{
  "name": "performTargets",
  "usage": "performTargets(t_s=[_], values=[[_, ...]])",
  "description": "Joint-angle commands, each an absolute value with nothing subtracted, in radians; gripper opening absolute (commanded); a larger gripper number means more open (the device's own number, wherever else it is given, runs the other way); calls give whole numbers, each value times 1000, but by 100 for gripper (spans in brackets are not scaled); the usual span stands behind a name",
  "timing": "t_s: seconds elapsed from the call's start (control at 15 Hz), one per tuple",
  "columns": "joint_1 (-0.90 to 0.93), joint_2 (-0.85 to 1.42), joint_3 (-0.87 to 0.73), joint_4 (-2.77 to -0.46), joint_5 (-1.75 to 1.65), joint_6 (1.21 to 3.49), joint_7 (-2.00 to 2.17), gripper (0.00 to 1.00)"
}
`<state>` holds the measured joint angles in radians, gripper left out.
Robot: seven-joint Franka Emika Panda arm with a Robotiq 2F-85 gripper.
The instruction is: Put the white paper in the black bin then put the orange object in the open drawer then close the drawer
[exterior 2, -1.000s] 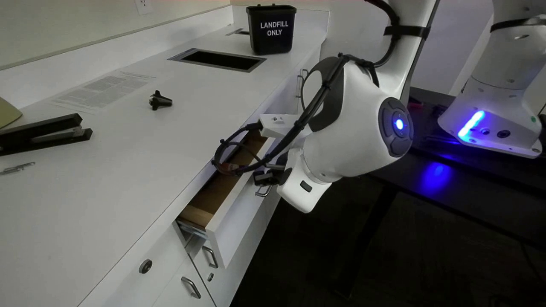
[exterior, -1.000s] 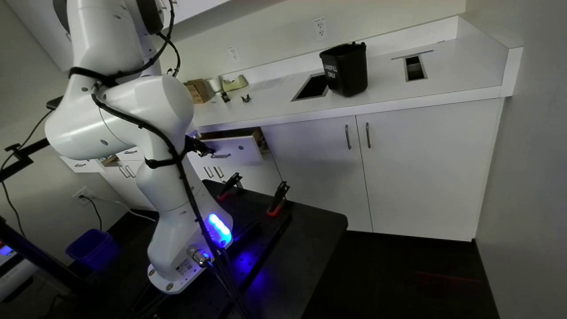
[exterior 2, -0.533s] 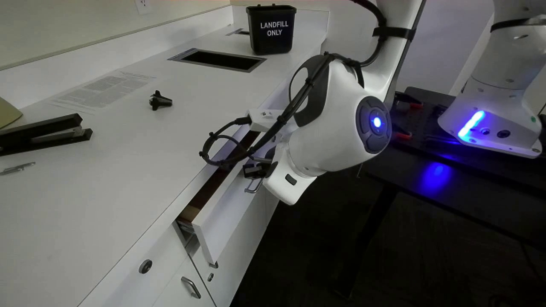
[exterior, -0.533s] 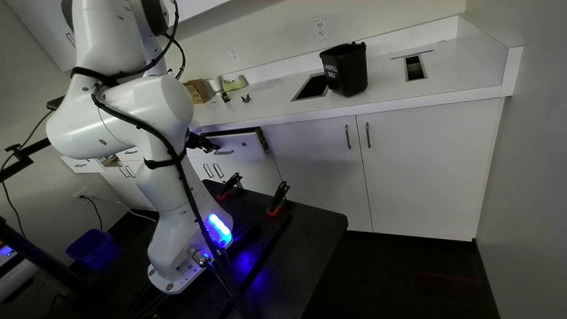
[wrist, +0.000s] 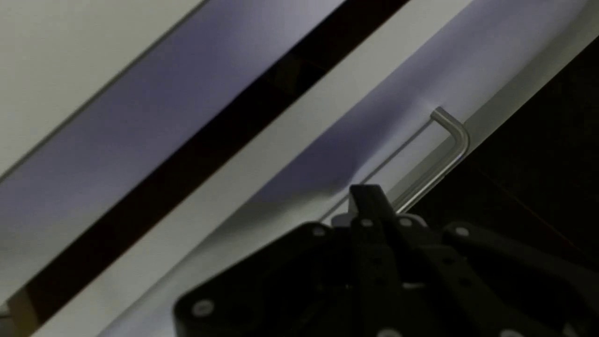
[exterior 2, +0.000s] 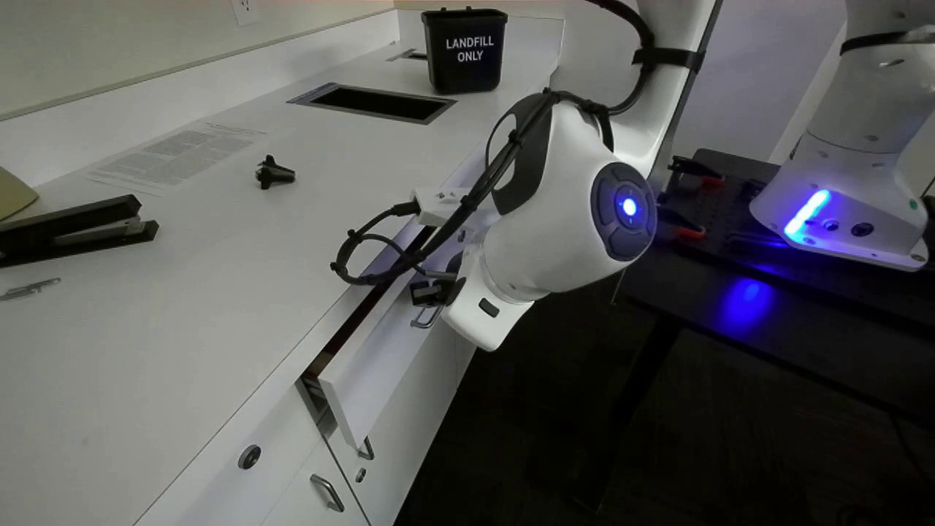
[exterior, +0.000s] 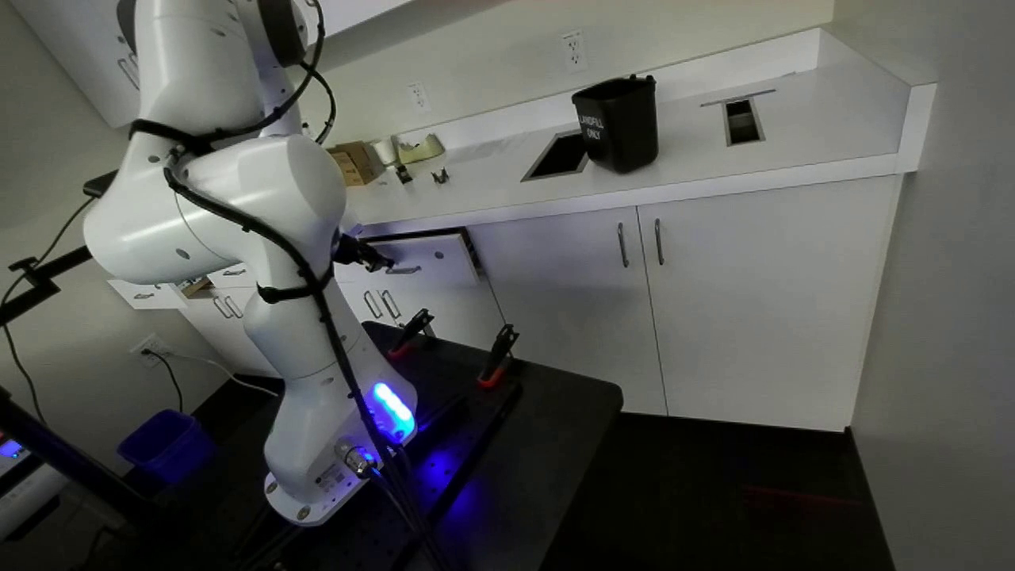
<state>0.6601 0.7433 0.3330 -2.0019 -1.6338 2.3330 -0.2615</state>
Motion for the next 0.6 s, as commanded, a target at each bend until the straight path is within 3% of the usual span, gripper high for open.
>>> performTargets(t_s=[0.0, 0.53], values=[[665, 618, 398, -2116, -1532, 2249, -314, 0], [655, 374, 534, -2275, -1258, 2112, -355, 0]])
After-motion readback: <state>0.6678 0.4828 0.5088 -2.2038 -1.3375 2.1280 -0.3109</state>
